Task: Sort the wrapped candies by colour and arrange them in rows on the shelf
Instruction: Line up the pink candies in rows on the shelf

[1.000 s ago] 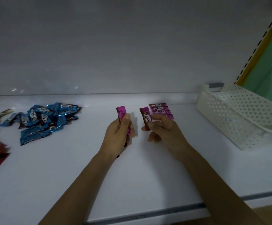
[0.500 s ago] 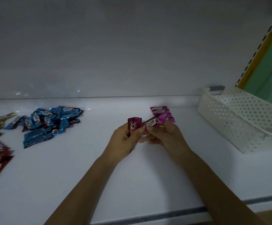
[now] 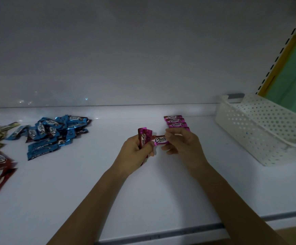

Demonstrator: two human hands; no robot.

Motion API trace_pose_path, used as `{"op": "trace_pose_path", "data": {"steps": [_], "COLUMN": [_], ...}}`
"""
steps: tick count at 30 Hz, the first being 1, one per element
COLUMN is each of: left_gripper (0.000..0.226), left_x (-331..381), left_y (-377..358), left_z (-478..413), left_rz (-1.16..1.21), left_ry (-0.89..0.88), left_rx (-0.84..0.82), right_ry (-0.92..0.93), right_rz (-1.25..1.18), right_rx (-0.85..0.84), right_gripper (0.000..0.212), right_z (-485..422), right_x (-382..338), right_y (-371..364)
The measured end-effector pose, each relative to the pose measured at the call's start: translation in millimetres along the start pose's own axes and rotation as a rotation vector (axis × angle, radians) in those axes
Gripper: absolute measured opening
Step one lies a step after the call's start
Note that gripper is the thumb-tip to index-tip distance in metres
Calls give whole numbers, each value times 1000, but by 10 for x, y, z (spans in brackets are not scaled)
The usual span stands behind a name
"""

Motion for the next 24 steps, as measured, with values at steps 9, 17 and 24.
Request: {"op": "trace_pose_path", "data": {"steps": [9,17,24], "left_gripper": [33,24,27], "left_x": [-31,-49,-62], "left_y": [36,92,117], "left_z": [-12,0,-15], "left_rz": [-2,28,-7], "left_ry": [1,37,1], "left_rx": [38,129,143], "right_ry": [688,366,312], "right_rz": [739,1175,1209], "right_rx": [53,357,360], "right_gripper": [28,32,28], "right_z": [235,89,110], "right_x": [-315,-251,-249], "right_y": [-222,263,307]}}
Point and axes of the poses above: each hand's wrist, its own z-axis away from the middle knuckle, its own y-axis out of the back of the hand, x = y × z, the point moved 9 cm from there along -z, towards the middle knuckle, and after that the axes turned 5 degrees about -y, right-handed, at the moved point
